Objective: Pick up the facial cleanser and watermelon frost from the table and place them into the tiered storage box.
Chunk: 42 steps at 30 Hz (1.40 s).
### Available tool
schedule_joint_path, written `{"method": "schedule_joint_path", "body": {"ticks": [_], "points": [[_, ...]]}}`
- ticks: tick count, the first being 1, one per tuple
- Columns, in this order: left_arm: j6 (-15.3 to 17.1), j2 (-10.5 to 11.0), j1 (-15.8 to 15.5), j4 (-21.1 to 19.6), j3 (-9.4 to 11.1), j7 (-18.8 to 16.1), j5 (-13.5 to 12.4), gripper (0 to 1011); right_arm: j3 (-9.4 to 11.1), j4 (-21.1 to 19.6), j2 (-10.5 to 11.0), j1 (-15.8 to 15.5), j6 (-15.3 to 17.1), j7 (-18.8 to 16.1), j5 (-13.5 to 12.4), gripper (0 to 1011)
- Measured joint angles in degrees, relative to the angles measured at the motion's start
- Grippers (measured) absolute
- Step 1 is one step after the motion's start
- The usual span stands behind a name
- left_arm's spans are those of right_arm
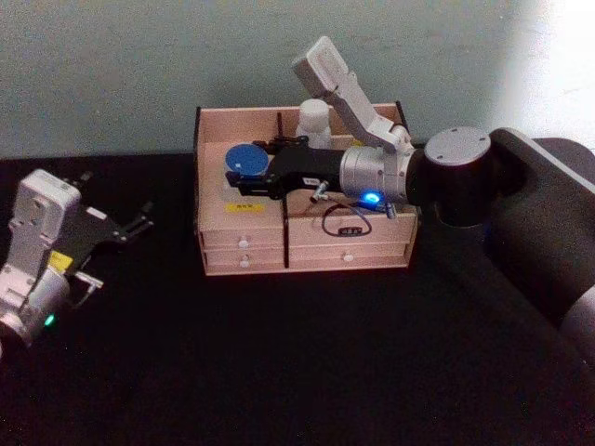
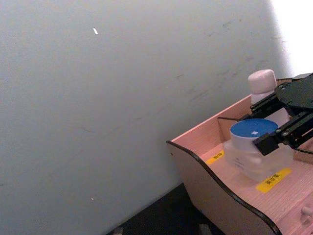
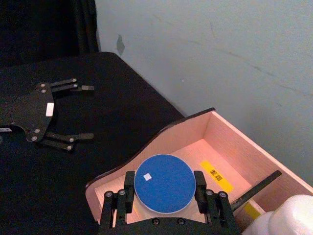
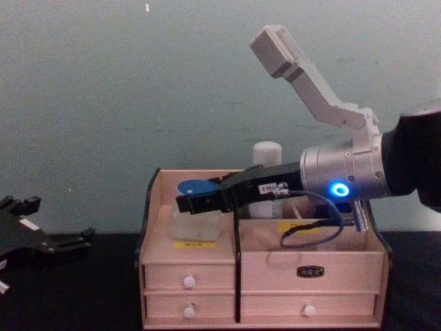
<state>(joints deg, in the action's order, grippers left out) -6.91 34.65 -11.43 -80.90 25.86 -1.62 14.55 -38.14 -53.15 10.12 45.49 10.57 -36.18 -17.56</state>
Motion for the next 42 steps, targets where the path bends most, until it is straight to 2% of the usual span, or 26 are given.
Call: {"method": "schedule_joint_path", "body": {"ticks": [16, 18, 19, 22, 27, 42], "points": [[0.0, 0.0, 0.0, 0.0, 0.0, 0.0, 0.0, 1001, -0.1, -0.1, 0.0, 0.0, 0.1, -0.1, 0.3, 720], [0.0, 0.0, 0.0, 0.0, 0.0, 0.0, 0.0, 1001, -0.1, -0.1, 0.0, 0.0, 0.1, -0.1, 0.3, 744], [0.0, 0.0, 0.0, 0.0, 0.0, 0.0, 0.0, 1001, 0.0, -0.1, 0.0, 0.0, 0.1, -0.1, 0.3, 799], [0.0, 0.0, 0.0, 0.0, 0.0, 0.0, 0.0, 1001, 0.0, -0.1, 0.0, 0.0, 0.1, -0.1, 0.3, 853], [0.0, 0.0, 0.0, 0.0, 0.0, 0.0, 0.0, 1001, 0.0, -0.1, 0.0, 0.0, 0.1, -0.1, 0.2, 999], [0.0, 0.0, 0.0, 0.0, 0.0, 0.0, 0.0, 1001, 0.5, -0.7, 0.1, -0.4, 0.0, -0.1, -0.1, 1002]]}}
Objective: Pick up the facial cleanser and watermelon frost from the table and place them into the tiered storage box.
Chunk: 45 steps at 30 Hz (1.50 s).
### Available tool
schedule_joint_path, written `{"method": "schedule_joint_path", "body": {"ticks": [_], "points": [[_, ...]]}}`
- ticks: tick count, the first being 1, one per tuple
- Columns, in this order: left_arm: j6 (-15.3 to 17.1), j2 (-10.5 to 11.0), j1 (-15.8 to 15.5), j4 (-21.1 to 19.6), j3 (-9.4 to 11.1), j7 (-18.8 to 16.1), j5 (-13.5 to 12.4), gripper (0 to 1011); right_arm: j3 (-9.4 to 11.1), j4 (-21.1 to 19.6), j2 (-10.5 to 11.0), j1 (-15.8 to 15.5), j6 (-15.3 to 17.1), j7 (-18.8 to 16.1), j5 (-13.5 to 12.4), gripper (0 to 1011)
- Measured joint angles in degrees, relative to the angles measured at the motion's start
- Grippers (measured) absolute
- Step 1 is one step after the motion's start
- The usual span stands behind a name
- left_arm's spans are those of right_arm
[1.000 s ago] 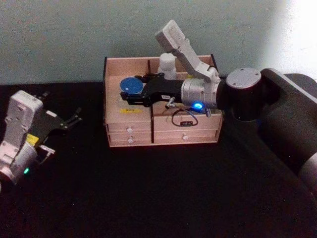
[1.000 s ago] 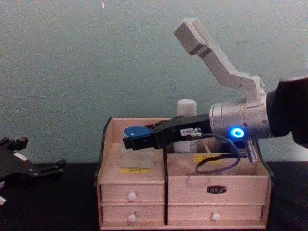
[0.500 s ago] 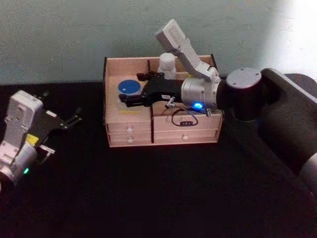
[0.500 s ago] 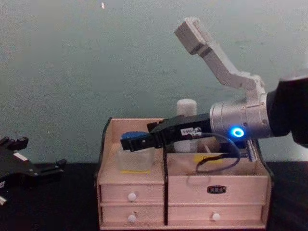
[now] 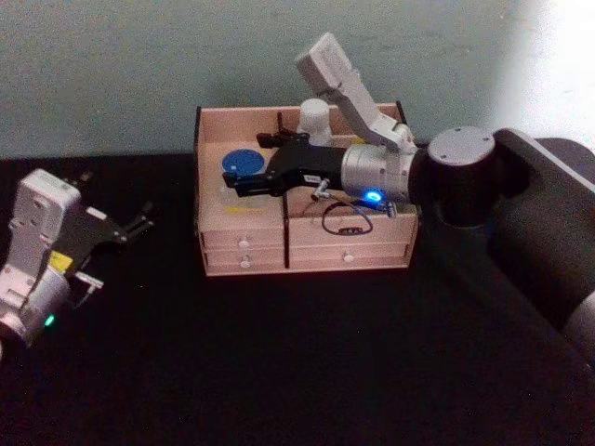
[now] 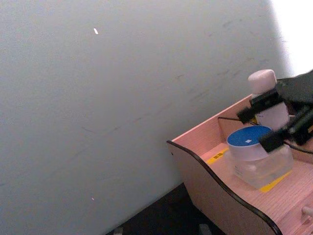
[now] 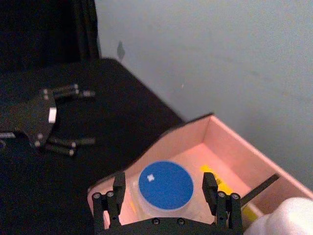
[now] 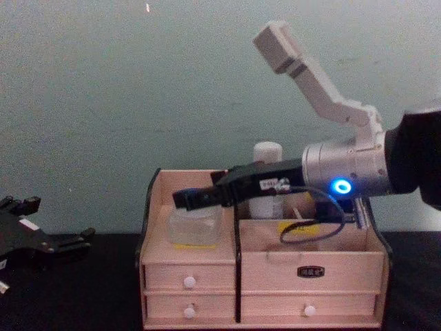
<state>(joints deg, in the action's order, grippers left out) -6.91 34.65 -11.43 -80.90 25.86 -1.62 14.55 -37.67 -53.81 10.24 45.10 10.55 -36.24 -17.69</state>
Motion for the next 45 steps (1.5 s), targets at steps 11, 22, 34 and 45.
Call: {"method": "schedule_joint_path", "body": {"ticks": [11, 22, 34, 45], "points": [[0.0, 0.0, 0.0, 0.0, 0.0, 0.0, 0.0, 1001, 4.0, -9.8, 3.0, -4.0, -1.4, 1.8, -3.1, 1002], [0.0, 0.0, 0.0, 0.0, 0.0, 0.0, 0.0, 1001, 9.2, -18.4, 5.8, -9.6, -3.7, 9.5, -4.5, 1002], [0.0, 0.0, 0.0, 0.0, 0.0, 0.0, 0.0, 1001, 16.3, -24.6, 9.3, -16.9, -4.2, 16.8, -4.5, 1002], [0.0, 0.0, 0.0, 0.0, 0.0, 0.0, 0.0, 1001, 22.3, -28.9, 10.3, -25.8, -6.5, 23.1, -3.4, 1002]]}}
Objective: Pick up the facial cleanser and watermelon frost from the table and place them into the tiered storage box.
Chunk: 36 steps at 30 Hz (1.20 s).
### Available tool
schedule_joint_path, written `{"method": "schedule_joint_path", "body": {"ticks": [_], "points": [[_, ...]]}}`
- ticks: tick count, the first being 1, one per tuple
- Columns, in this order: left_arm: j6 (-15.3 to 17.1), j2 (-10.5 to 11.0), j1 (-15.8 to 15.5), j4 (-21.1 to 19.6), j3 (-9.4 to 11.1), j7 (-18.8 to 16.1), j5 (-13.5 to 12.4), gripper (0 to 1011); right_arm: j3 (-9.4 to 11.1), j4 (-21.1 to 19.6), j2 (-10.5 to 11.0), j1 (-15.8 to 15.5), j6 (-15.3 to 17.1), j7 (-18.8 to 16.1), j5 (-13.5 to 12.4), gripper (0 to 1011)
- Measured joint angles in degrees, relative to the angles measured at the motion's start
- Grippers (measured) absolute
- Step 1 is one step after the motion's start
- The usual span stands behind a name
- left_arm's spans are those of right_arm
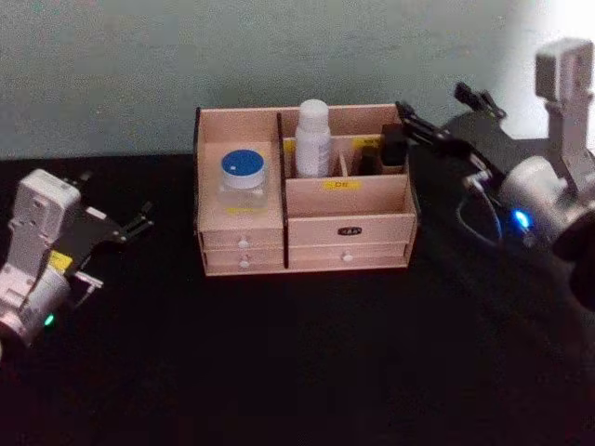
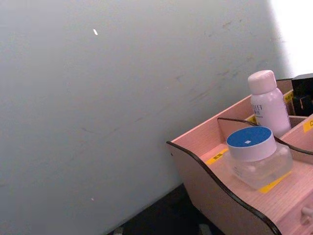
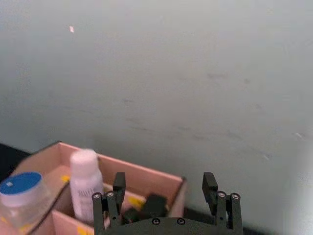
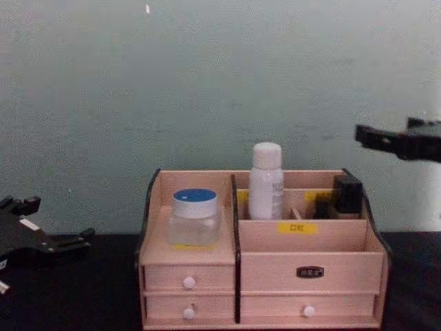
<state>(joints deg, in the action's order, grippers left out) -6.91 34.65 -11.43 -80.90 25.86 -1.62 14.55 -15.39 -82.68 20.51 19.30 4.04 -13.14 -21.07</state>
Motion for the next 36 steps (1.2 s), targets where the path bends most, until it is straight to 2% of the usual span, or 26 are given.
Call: {"method": "schedule_joint_path", "body": {"ticks": [4, 10, 17, 24, 36], "points": [[0.0, 0.0, 0.0, 0.0, 0.0, 0.0, 0.0, 1001, 2.2, -1.8, 0.2, -4.8, -2.3, 1.6, 0.3, 1002], [0.0, 0.0, 0.0, 0.0, 0.0, 0.0, 0.0, 1001, 4.4, -3.6, 0.4, -10.4, -4.6, 2.8, 1.1, 1002], [0.0, 0.0, 0.0, 0.0, 0.0, 0.0, 0.0, 1001, 6.3, -3.5, -0.4, -14.8, -5.4, 4.0, 1.7, 1002], [0.0, 0.0, 0.0, 0.0, 0.0, 0.0, 0.0, 1001, 7.0, -1.5, -1.4, -16.3, -4.9, 3.8, 2.1, 1002], [0.0, 0.0, 0.0, 0.0, 0.0, 0.0, 0.0, 1001, 7.9, 0.9, -2.8, -16.4, -4.0, 2.5, 3.3, 1002]]}}
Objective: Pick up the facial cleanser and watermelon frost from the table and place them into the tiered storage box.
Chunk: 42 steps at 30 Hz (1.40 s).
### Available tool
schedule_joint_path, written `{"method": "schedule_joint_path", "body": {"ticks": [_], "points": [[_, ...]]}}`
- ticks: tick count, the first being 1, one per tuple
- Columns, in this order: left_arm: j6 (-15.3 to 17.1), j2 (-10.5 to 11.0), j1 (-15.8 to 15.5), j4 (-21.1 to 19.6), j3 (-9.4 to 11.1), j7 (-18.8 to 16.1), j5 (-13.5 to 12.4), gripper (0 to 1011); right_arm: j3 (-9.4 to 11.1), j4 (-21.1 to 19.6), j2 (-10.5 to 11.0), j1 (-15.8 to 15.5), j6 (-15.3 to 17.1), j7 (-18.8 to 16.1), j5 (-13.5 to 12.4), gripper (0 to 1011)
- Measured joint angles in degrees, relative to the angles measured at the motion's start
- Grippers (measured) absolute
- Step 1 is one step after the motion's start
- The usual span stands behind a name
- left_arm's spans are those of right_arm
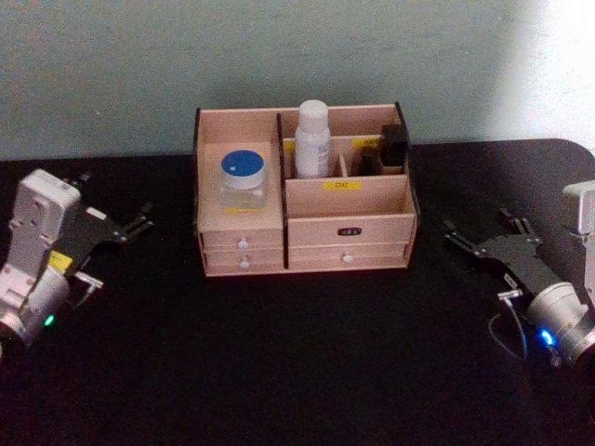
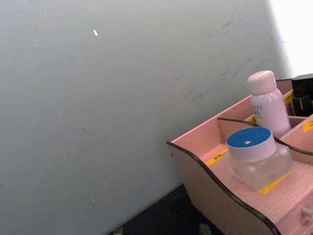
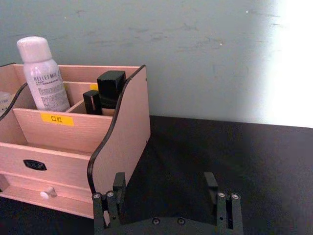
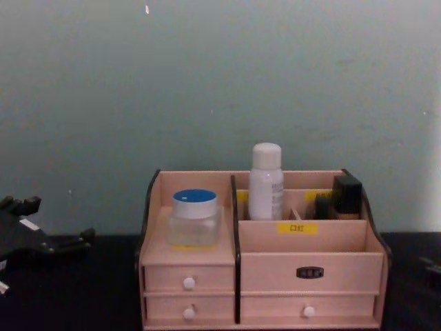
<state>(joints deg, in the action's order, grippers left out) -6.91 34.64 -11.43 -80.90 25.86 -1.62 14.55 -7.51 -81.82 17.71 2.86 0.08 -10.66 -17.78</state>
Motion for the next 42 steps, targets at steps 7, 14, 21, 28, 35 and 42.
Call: {"method": "schedule_joint_path", "body": {"ticks": [7, 14, 21, 28, 35, 42], "points": [[0.0, 0.0, 0.0, 0.0, 0.0, 0.0, 0.0, 1001, 0.0, 0.0, 0.0, 0.0, 0.0, 0.0, 0.0, 1002], [0.0, 0.0, 0.0, 0.0, 0.0, 0.0, 0.0, 1001, -0.1, 0.0, 0.1, 0.1, 0.1, 0.0, 0.0, 1002], [0.0, 0.0, 0.0, 0.0, 0.0, 0.0, 0.0, 1001, -0.1, -0.1, 0.1, 0.1, 0.1, 0.0, -0.1, 1002], [0.0, 0.0, 0.0, 0.0, 0.0, 0.0, 0.0, 1001, -0.2, -0.1, 0.1, 0.1, 0.1, 0.0, -0.1, 1002], [0.0, 0.0, 0.0, 0.0, 0.0, 0.0, 0.0, 1001, -0.2, -0.1, 0.1, 0.1, 0.1, 0.0, -0.2, 1002], [0.0, 0.0, 0.0, 0.0, 0.0, 0.0, 0.0, 1002, -0.2, -0.1, 0.1, 0.1, 0.1, 0.1, -0.2, 1002]]}}
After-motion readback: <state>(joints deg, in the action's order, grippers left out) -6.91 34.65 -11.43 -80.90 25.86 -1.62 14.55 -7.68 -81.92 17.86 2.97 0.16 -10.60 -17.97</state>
